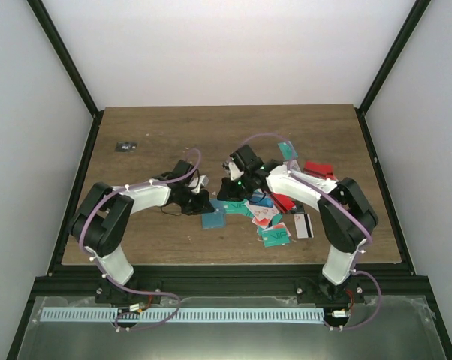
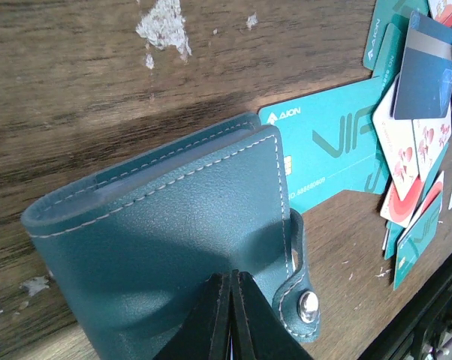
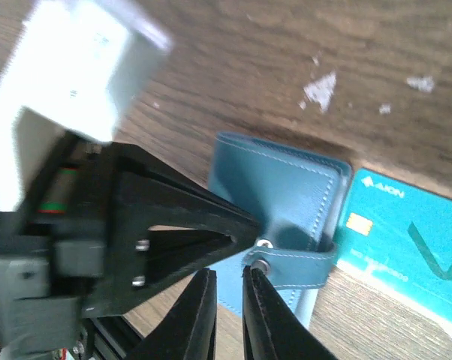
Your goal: Put the credit cards into the card holder
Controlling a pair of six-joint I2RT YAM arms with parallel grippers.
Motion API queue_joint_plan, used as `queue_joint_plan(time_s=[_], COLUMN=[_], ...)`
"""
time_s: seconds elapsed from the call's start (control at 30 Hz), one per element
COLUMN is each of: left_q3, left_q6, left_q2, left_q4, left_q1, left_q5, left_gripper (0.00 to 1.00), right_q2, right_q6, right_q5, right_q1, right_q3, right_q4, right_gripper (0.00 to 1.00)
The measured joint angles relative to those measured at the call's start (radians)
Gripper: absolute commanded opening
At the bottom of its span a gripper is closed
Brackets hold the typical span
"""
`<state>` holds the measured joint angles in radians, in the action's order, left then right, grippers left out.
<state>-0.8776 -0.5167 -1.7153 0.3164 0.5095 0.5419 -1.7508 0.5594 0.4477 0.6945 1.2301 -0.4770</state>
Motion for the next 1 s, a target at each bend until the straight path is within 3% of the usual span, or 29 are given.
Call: queue_joint_plan(time_s=[1.0], left_q3=[-0.024], left_q6=[0.000], left_q2=[-0.018], left_q4=[0.022], left_q1=[0.000], left_q5=[0.010], left_gripper=[0.04], right_q2=[-0.098], right_q6=[0.032], right_q5=[0.118], right_q1=[0.006], right_q3=[-0.115], right_q4=[0.131], right_gripper=[0.10])
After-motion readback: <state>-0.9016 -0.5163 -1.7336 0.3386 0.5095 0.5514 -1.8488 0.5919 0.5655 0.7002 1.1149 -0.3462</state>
